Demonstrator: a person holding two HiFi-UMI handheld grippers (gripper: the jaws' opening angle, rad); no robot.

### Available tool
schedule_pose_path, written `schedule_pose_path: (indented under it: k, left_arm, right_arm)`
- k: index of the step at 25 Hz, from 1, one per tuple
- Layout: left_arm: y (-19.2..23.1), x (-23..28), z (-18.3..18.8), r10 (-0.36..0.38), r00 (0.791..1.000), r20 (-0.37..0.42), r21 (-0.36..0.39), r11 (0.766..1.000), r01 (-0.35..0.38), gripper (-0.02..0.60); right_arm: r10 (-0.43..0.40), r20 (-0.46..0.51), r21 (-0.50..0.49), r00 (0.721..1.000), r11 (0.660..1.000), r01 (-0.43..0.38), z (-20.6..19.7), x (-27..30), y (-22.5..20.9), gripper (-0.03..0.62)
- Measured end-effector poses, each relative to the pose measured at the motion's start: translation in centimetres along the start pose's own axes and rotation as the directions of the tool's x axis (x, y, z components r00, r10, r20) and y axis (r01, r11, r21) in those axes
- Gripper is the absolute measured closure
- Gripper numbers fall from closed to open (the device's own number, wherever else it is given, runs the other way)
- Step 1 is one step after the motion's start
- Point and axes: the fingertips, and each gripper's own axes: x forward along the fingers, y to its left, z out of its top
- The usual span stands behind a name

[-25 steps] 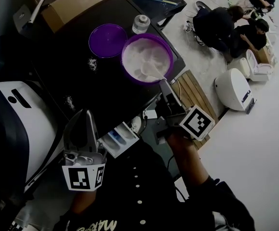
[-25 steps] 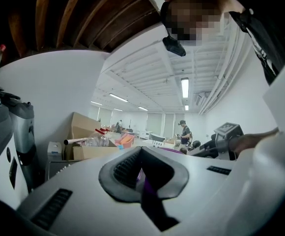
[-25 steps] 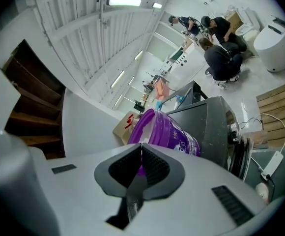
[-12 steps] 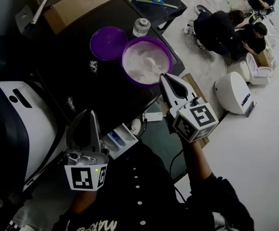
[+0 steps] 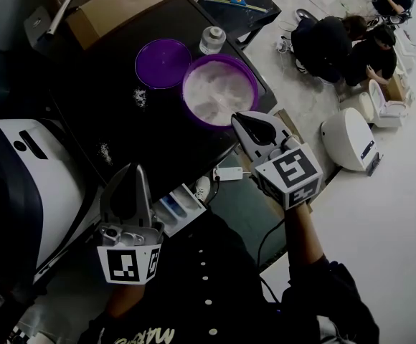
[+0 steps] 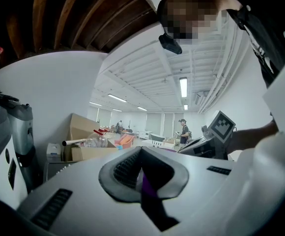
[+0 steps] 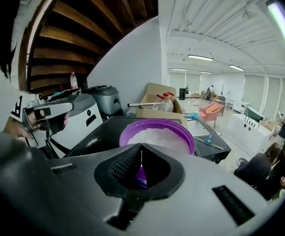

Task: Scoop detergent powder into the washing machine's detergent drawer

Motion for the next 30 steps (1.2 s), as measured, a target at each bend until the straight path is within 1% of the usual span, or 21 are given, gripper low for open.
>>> schedule_pose_path:
  k: [6, 8, 12, 16, 24, 27, 30]
  left_arm:
    - [0.2, -0.1, -0.1, 0.006, 1.0, -0.003, -0.001, 1.0, -0.006, 0.568]
    - [0.2, -0.1, -0.1, 0.008, 1.0, -0.003, -0.003, 1.0, -0.008, 0.568]
    - [0.2, -0.1, -0.2, 0.009, 1.0, -0.003, -0.004, 1.0, -0.009, 0.568]
    - [0.2, -0.3, -0.2, 0.014, 1.0, -0.004, -0.006, 1.0, -0.014, 0.568]
    - [0.1, -0.2, 0.2, 0.014, 1.0, 0.0, -0.004, 1.0, -0.014, 0.568]
    - [-0.1, -0.3, 0.4, 0.011, 1.0, 0.008, -0.001, 1.0, -0.011, 0.568]
    - [-0.1, -0.6, 0.7, 0.011, 1.0, 0.018, 0.005, 1.0, -0.011, 0.568]
  right_arm:
    - [0.076, -0.039, -0.019, 0.996, 0.997, -0.077, -0.2, 0.3, 1.2, 0.563]
    - [0.101, -0.043, -0.013, 0.994, 0.995, -0.101, -0.2, 0.5, 1.6, 0.563]
    - [0.151, -0.032, 0.038, 0.988, 0.988, -0.15, -0.2, 0.6, 2.1, 0.563]
    - [0.191, -0.012, 0.116, 0.981, 0.975, -0.188, 0.1, 0.7, 2.3, 0.563]
    - [0.222, 0.06, 0.276, 0.973, 0.933, -0.23, 0.2, 0.7, 2.2, 0.563]
    - [0.21, 0.09, 0.33, 0.974, 0.916, -0.228, 0.3, 0.7, 2.1, 0.563]
    - [0.164, 0.119, 0.386, 0.979, 0.901, -0.198, 0.2, 0.5, 1.4, 0.563]
